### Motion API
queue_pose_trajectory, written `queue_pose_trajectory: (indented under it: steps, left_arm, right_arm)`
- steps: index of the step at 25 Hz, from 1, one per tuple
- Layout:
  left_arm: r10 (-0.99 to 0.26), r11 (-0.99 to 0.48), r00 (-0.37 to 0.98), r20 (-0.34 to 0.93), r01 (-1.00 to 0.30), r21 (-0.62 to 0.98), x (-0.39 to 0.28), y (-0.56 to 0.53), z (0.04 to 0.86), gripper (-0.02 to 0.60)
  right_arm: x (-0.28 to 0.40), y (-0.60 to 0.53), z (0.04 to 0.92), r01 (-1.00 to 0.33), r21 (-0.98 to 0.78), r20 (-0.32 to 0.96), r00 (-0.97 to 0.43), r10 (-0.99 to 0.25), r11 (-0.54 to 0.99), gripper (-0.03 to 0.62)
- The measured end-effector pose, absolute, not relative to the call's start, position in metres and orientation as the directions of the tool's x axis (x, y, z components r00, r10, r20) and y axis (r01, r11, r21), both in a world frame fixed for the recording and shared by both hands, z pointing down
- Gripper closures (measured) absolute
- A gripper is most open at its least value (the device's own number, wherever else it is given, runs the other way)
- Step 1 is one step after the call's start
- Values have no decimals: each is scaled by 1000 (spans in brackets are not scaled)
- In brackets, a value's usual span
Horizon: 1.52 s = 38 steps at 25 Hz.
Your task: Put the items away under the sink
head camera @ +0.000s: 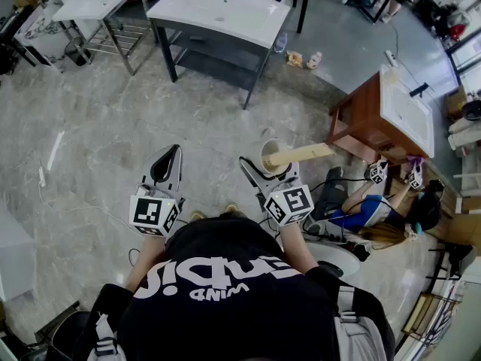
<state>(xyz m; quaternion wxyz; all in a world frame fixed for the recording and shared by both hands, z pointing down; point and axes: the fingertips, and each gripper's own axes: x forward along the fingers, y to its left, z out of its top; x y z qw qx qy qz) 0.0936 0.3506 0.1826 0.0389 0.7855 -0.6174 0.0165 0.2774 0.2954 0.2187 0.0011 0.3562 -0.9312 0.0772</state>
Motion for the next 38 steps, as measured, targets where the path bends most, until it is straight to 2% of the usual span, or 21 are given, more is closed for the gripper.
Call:
queue_pose_trajectory:
  steps: [12,19,27,38]
  left_arm:
    - [-962,-254,257,96,-966,42,86,350,187,563]
    - [-938,-327,331,101,-943,60,70,360,194,563]
    - [-931,-343,349,109,-937,69,47,357,207,563]
    - [-938,-327,329,106,-944,41,-5,273,216,563]
  right_arm:
    - [268,299,212,-639,-172,37,-765,-644,750,125]
    - [243,317,205,-620,-207,6,-774,-633,757,125]
    - [219,311,210,-642,-201,-1,-755,-656,740,123]
    - [170,234,222,-652,-159,7,-751,-660,741,123]
